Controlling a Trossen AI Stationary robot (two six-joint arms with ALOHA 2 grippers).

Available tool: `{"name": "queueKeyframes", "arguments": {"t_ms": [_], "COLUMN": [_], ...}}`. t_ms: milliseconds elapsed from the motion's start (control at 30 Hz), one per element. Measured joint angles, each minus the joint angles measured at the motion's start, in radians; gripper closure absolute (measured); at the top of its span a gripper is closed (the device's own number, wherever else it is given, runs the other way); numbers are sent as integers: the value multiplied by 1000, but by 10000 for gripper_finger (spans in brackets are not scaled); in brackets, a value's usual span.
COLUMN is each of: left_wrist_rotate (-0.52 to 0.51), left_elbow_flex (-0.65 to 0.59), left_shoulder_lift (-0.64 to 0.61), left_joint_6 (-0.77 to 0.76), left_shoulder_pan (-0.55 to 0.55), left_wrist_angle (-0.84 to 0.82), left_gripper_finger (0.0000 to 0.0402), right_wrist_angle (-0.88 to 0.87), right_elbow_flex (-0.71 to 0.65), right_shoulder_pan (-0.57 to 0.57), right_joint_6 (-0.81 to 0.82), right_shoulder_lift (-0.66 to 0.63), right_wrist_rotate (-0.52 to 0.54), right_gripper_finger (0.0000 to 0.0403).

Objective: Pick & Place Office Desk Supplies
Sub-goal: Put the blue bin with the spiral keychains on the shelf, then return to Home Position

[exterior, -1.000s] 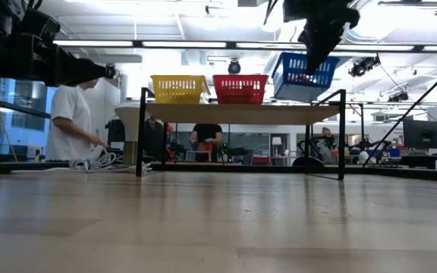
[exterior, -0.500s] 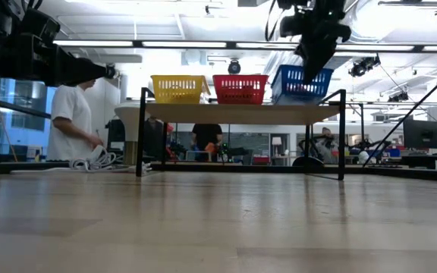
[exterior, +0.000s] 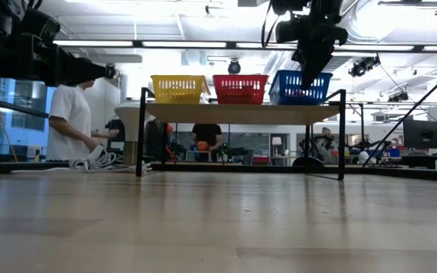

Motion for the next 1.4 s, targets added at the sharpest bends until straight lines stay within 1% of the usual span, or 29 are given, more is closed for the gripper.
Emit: {"name": "queueKeyframes", "arguments": {"t_ms": [433,1067,1300,1400], "left_wrist_rotate": [0,0,0,0], "left_elbow_flex": [0,0,0,0], "left_shoulder_lift": [0,0,0,0], "left_joint_6": [0,0,0,0], "left_shoulder_pan": [0,0,0,0], "left_wrist_angle": [0,0,0,0], "left_gripper_finger": [309,309,309,309], "right_wrist_angle": [8,18,17,25], "right_elbow_flex": [0,0,0,0], "right_shoulder_pan": [1,1,8,16], "right_joint_6": [1,0,-3,-9], "right_shoulder_lift": [0,0,-1,-17], "right_wrist_rotate": [-2,2,5,29], "right_gripper_finger": [388,308,291,288]}}
